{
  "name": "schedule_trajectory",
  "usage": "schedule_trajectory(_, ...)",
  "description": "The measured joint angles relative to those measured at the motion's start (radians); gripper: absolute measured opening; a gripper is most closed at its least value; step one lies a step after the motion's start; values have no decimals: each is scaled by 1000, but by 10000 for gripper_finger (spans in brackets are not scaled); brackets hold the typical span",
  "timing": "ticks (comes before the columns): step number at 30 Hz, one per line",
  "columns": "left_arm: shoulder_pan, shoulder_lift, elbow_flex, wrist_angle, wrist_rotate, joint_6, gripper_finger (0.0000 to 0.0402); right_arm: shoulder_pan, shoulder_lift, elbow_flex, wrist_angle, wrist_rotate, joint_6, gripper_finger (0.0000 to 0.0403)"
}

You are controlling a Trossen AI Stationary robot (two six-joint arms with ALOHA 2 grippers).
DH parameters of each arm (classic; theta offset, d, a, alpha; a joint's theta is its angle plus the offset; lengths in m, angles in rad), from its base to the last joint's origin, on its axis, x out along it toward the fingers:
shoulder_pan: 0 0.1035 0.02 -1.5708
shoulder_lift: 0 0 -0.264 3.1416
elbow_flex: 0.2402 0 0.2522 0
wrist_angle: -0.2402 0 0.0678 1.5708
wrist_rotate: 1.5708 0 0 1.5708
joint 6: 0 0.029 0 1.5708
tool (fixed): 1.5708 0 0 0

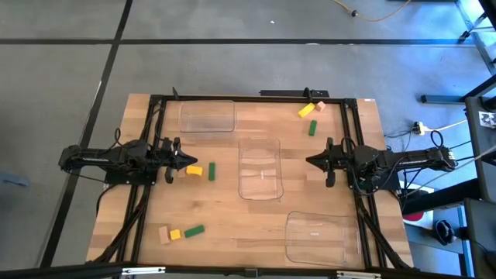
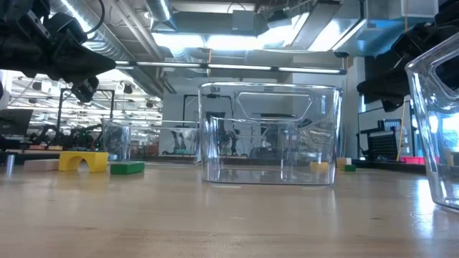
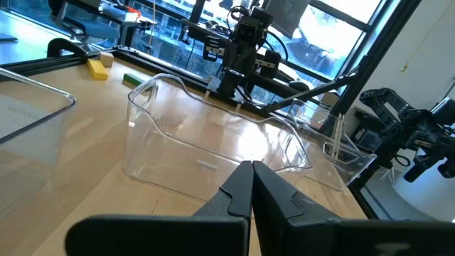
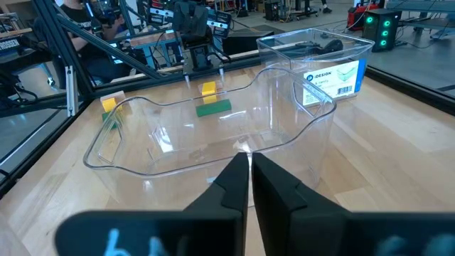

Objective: Sort & place blocks by color

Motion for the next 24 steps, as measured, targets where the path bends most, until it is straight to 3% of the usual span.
schedule_trajectory(10, 0, 0, 0, 14, -42, 1, 0, 0, 0, 0, 0, 0, 0, 23)
schedule_trajectory(16, 0, 0, 0, 172, -64, -108, 0, 0, 0, 0, 0, 0, 0, 23)
schedule_trajectory(20, 0, 2, 0, 355, -181, -138, 0, 0, 0, 0, 0, 0, 0, 23)
schedule_trajectory(24, 0, 49, 76, 314, -186, -140, 21, 0, 0, 0, 0, 0, 0, 23)
